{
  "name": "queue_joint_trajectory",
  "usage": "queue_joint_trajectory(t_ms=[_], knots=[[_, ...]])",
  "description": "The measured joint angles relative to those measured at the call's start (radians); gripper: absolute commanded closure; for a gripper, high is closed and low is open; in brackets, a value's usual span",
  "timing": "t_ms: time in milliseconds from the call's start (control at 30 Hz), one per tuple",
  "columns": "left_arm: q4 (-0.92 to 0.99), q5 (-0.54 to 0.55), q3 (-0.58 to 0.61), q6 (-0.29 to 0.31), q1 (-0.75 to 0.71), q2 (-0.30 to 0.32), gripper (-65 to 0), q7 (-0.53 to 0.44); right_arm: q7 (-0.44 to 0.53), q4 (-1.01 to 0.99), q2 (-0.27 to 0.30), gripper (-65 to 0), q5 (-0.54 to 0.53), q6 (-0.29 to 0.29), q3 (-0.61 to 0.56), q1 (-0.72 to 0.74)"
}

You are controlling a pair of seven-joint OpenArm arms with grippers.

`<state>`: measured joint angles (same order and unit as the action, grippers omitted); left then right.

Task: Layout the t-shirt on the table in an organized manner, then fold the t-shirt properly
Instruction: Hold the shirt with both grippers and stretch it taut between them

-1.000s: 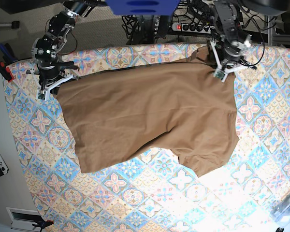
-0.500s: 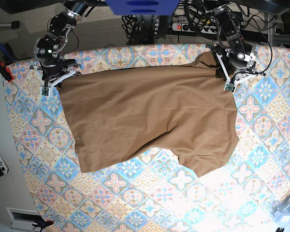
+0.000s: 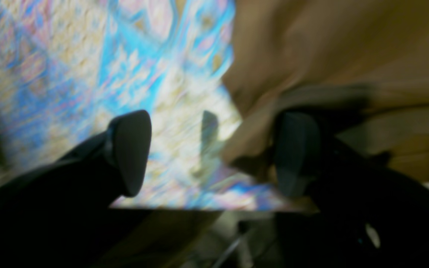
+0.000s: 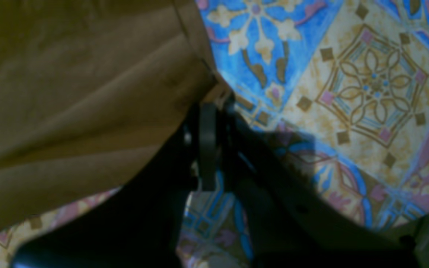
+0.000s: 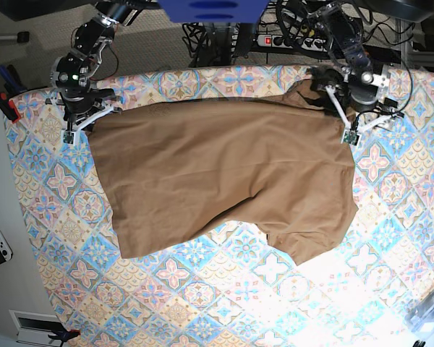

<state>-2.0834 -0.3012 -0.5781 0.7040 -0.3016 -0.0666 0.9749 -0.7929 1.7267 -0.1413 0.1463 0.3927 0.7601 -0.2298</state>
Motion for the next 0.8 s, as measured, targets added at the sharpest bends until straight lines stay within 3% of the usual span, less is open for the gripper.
queue_joint_trajectory(t_ms=[200, 367, 667, 800], knots=[[0.000, 0.195, -0.115, -0.001, -0.022, -0.002, -44.1, 0.012, 0.000, 0.000, 0.000, 0.0, 0.000, 0.000, 0.000, 0.000], [0.000, 0.210, -0.178, -0.001, -0.039, -0.001, -44.0, 0.013, 0.000, 0.000, 0.000, 0.0, 0.000, 0.000, 0.000, 0.000], [0.000, 0.216, -0.182, -0.001, -0.082, 0.008, -44.0, 0.013, 0.001, 0.000, 0.000, 0.0, 0.000, 0.000, -0.001, 0.000], [0.000, 0.196, -0.177, -0.001, -0.106, -0.029, -44.0, -0.023, 0.000, 0.000, 0.000, 0.0, 0.004, -0.001, -0.029, 0.000]])
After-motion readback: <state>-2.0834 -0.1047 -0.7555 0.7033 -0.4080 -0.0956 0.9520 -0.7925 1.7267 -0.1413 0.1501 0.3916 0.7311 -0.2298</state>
